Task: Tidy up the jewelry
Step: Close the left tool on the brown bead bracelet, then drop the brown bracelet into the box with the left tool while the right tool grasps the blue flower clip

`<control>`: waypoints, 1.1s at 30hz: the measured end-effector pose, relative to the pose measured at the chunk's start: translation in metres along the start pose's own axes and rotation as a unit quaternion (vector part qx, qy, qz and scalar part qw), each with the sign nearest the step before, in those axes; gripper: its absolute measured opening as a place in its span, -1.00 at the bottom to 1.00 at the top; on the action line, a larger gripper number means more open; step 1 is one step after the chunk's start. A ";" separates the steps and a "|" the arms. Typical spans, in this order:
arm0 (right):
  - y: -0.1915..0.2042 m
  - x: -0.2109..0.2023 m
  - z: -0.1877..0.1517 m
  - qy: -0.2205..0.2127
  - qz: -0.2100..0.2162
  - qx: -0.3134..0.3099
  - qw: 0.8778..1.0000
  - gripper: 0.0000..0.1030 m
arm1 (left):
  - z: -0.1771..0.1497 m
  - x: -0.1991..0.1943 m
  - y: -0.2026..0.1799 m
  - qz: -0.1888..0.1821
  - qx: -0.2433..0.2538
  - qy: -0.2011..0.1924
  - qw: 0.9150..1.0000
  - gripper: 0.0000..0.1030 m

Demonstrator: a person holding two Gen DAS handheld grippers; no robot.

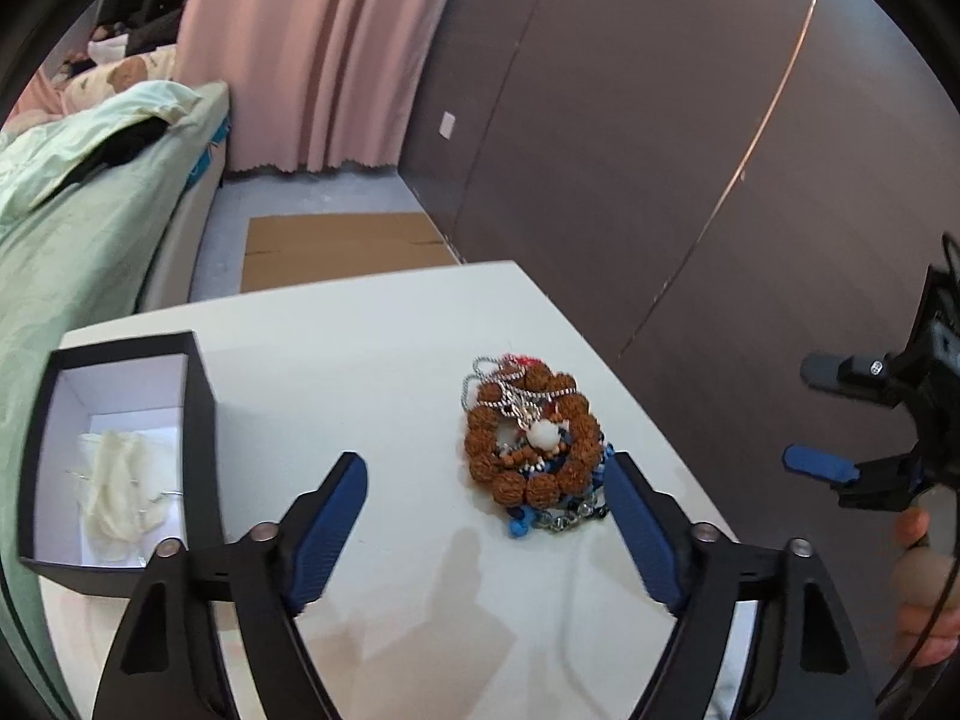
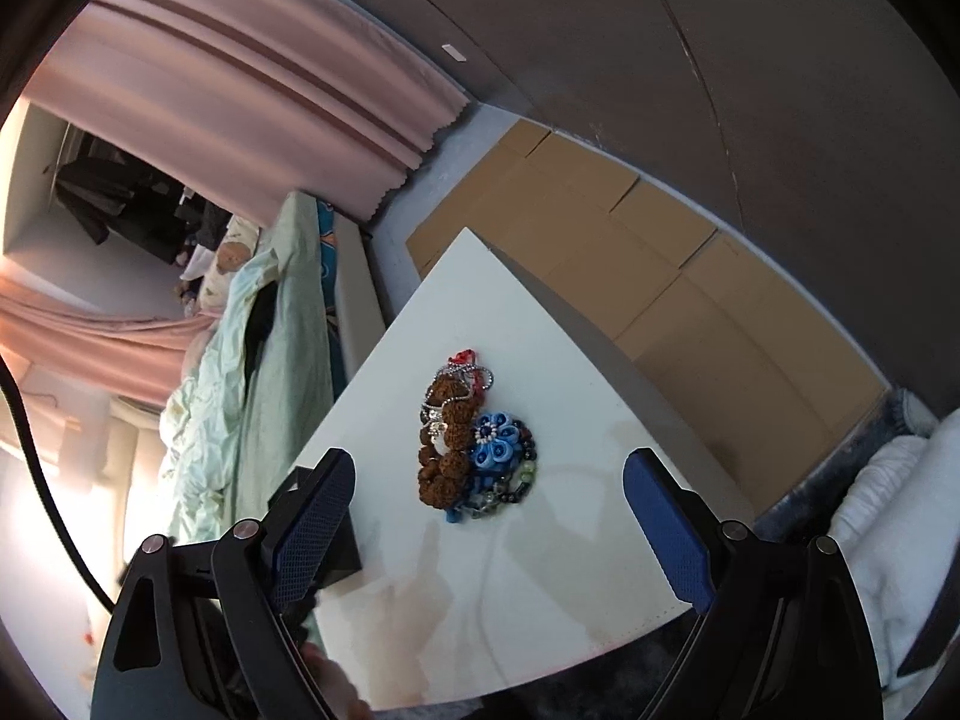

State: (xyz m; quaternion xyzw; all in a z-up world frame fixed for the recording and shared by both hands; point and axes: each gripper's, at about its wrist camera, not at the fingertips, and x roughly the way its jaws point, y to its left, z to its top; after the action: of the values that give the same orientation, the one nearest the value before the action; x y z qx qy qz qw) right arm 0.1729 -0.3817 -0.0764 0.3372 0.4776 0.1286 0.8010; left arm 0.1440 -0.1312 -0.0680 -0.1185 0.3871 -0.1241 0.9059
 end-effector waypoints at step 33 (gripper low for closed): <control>-0.010 0.027 0.024 0.023 -0.010 0.033 0.999 0.79 | -0.004 0.066 -0.048 -0.035 0.095 0.050 0.994 -0.59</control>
State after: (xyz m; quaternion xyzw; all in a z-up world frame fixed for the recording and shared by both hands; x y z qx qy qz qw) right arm 0.2063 -0.3853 -0.0940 0.3554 0.5036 0.1126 0.7793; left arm 0.1790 -0.1979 -0.0997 -0.0393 0.4140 -0.1977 0.8877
